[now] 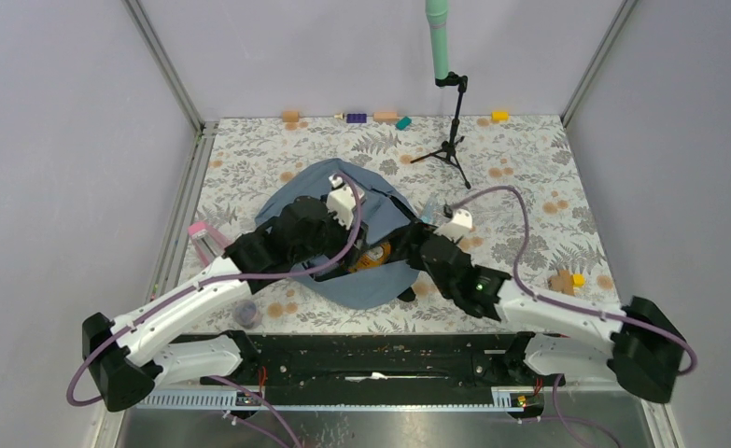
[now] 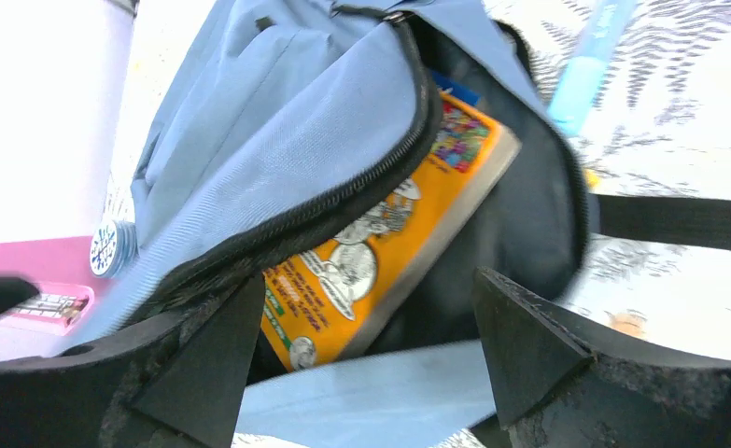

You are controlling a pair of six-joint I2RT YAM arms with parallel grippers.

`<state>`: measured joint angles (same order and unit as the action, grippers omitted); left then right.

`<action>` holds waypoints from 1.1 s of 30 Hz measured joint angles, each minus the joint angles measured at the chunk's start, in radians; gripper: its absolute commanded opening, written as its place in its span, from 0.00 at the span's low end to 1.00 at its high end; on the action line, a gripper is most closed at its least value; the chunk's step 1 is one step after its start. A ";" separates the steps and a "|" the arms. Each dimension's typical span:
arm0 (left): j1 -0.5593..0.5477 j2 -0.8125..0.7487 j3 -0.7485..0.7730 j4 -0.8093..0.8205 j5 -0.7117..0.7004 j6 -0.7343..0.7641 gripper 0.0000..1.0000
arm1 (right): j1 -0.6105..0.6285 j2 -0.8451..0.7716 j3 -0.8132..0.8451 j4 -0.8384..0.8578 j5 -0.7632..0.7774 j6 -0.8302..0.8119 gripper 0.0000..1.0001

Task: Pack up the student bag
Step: Place the book in the student bag, then zip the student bag at the center of the board.

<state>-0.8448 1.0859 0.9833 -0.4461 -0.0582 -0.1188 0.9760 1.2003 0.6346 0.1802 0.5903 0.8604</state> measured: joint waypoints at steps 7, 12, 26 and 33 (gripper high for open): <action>-0.023 -0.109 -0.035 0.060 0.115 -0.010 0.99 | 0.001 -0.328 -0.160 -0.108 0.049 -0.009 0.88; 0.034 -0.221 -0.037 0.046 0.121 -0.097 0.99 | 0.002 -0.449 -0.161 -0.146 0.030 -0.146 0.85; 0.507 -0.263 -0.148 -0.148 0.217 -0.245 0.99 | 0.044 0.064 0.346 -0.196 -0.357 -0.397 0.78; 0.574 -0.277 -0.111 -0.130 0.112 -0.195 0.99 | 0.152 0.413 0.573 -0.228 -0.536 -0.366 0.70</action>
<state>-0.2710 0.8089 0.8719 -0.5766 0.0536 -0.3134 1.1282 1.6135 1.2079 -0.0475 0.0547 0.4946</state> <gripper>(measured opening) 0.985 0.742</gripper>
